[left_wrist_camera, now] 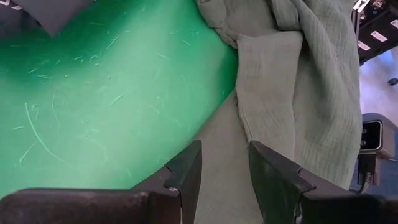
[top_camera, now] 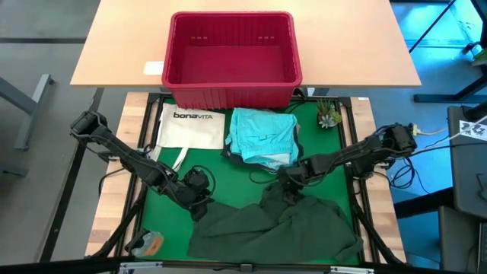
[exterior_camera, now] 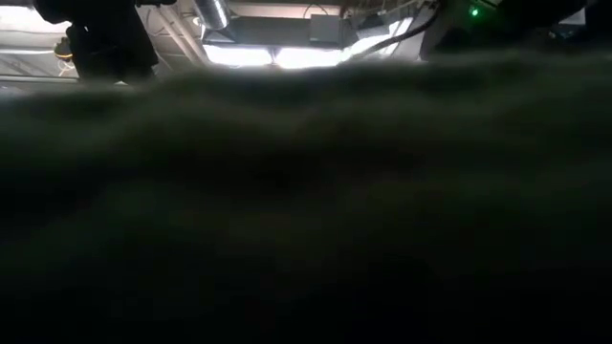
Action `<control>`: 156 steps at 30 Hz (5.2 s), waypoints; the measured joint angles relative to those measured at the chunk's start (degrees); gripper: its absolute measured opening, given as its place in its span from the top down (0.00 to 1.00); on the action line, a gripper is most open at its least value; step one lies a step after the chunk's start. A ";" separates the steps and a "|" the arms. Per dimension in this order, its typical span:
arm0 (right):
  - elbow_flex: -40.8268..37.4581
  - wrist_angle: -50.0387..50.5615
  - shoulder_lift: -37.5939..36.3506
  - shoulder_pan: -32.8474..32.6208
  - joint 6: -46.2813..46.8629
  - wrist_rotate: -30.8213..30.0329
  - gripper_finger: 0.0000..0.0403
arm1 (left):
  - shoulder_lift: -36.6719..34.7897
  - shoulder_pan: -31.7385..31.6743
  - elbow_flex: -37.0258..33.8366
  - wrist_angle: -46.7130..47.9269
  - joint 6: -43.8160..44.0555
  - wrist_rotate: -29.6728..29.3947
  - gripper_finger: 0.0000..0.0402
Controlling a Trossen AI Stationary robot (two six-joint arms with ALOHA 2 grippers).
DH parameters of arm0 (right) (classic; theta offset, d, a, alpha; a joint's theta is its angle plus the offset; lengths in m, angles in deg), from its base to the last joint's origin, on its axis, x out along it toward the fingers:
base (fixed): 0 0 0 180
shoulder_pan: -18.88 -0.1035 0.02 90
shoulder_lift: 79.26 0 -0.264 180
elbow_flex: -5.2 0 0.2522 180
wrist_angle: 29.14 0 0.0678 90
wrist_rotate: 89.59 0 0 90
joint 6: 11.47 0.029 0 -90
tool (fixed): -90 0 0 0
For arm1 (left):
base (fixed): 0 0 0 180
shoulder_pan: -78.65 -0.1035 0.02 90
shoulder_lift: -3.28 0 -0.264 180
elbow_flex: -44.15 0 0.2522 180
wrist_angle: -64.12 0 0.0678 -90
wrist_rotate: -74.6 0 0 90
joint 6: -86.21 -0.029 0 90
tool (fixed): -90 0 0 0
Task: Fold Laundry from Bin
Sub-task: Fold the green polo shirt from the red laundry bin
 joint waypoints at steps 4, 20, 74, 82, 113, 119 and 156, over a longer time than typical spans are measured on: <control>0.00 -1.14 0.08 0.02 0.00 -0.02 0.69 | 0.00 0.37 0.00 -0.01 -0.03 -0.01 0.69; -0.07 0.20 -8.30 0.00 -1.24 -0.82 0.98 | 1.93 5.19 0.00 -2.77 -1.40 3.11 0.69; 0.00 23.24 -28.75 -0.03 1.55 -29.62 0.98 | 9.16 -15.98 -2.27 3.73 -1.00 -2.90 0.69; 0.00 23.25 -28.75 -0.03 1.53 -29.59 0.98 | 9.16 -20.47 -6.83 -4.96 -3.12 0.40 0.69; 0.02 23.24 -28.73 -0.03 1.49 -29.03 0.98 | 16.61 -26.21 -15.41 -27.82 -4.46 7.15 0.72; 0.02 23.22 -28.73 0.00 1.49 -29.05 0.98 | 16.72 -26.21 -15.50 -27.45 -4.33 6.95 0.94; 9.03 34.73 -28.75 -0.03 -13.97 -31.77 0.98 | -16.97 -14.48 -15.61 -7.76 -20.34 1.18 1.00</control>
